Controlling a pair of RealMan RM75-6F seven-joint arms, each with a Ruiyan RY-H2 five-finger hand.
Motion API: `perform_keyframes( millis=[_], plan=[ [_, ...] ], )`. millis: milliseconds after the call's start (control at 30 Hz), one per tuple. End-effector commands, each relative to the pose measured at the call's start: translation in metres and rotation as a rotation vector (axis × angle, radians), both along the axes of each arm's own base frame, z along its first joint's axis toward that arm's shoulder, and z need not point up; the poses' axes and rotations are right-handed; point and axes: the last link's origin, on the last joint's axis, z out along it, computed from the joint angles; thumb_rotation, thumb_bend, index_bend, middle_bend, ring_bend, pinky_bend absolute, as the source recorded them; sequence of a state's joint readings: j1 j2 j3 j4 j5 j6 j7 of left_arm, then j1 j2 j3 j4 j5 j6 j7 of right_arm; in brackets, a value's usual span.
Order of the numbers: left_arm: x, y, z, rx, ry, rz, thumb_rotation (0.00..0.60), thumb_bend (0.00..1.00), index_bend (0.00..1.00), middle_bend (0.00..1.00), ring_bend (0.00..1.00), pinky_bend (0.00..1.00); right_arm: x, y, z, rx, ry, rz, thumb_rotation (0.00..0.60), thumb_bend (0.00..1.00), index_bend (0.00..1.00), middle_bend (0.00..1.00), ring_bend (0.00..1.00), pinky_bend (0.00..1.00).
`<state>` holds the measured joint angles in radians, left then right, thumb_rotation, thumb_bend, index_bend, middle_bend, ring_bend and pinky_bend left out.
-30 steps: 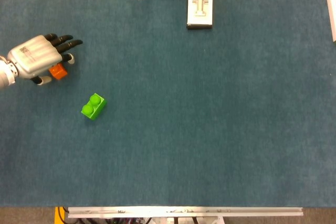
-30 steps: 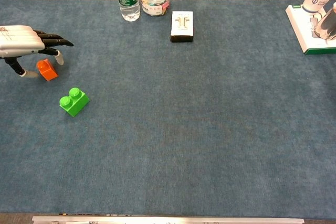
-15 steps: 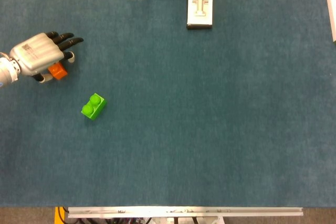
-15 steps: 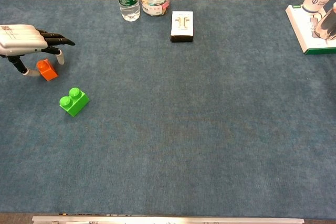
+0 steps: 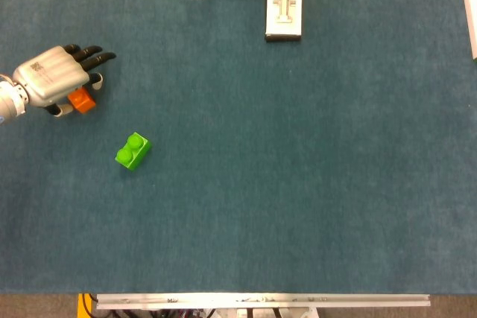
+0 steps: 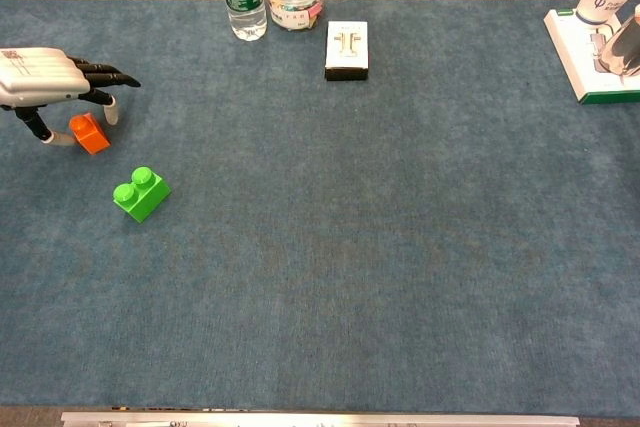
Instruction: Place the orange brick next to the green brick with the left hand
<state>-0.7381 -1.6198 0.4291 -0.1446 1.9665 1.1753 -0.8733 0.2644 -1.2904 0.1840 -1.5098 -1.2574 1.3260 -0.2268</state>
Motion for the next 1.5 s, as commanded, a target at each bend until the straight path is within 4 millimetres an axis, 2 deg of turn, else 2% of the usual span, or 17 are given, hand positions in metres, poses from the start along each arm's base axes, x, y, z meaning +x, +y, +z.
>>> perform_keyframes(
  millis=[33, 867, 1500],
  plan=[
    [-0.001, 0.000, 0.000, -0.001, 0.005, 0.000, 0.600, 0.26, 0.33, 0.00, 0.00, 0.19, 0.000, 0.000, 0.000, 0.000, 0.001, -0.001, 0.600, 0.44, 0.63, 0.55, 0.42, 0.46],
    [-0.008, -0.004, 0.003, 0.013, 0.004, 0.023, 0.600, 0.34, 0.45, 0.00, 0.00, 0.19, -0.001, 0.002, -0.001, 0.005, 0.000, 0.004, 0.600, 0.44, 0.63, 0.55, 0.42, 0.46],
    [-0.005, -0.020, 0.036, 0.057, -0.059, -0.065, 0.600, 0.35, 0.46, 0.00, 0.00, 0.19, 0.004, 0.013, 0.004, 0.023, 0.002, 0.054, 0.600, 0.44, 0.63, 0.55, 0.42, 0.46]
  ],
)
